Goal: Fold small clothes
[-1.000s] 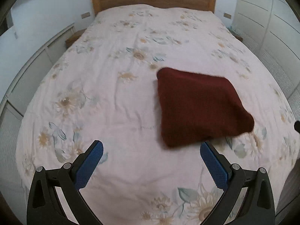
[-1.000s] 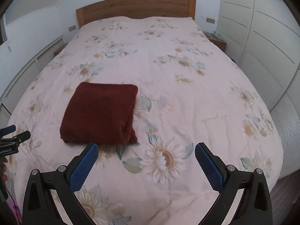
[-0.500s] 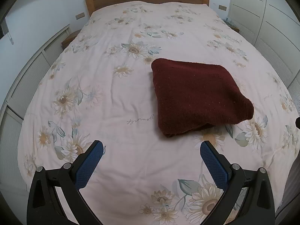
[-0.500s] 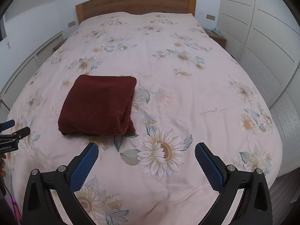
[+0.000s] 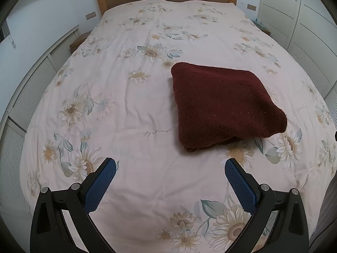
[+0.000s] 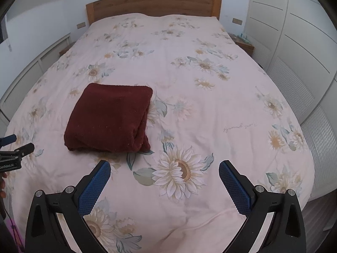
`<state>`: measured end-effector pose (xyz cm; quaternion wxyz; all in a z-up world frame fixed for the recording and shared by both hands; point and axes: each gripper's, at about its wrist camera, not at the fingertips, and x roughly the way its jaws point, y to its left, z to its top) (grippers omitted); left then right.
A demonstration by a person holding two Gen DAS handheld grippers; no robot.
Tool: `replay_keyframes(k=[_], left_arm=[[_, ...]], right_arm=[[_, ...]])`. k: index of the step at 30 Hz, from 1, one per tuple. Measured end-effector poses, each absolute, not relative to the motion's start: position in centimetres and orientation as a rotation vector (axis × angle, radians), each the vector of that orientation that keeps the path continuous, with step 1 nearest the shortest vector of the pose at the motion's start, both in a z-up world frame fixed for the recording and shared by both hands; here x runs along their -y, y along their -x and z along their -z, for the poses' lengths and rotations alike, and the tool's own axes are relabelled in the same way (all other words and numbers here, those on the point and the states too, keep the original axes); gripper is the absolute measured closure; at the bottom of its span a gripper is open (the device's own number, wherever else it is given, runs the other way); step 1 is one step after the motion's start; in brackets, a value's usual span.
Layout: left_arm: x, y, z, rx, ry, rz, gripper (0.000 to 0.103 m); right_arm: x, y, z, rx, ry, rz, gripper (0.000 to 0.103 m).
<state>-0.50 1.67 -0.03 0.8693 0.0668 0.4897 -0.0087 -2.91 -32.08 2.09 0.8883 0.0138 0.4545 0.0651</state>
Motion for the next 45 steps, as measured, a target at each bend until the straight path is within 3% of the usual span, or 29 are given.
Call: replay_keyframes(k=[45], left_arm=[[-1.0,0.7,1.1,-1.034,-0.189,0.059,0.001]], right_arm=[[32.4,3.0,-1.1,-0.967,-0.014,-0.124,0.001]])
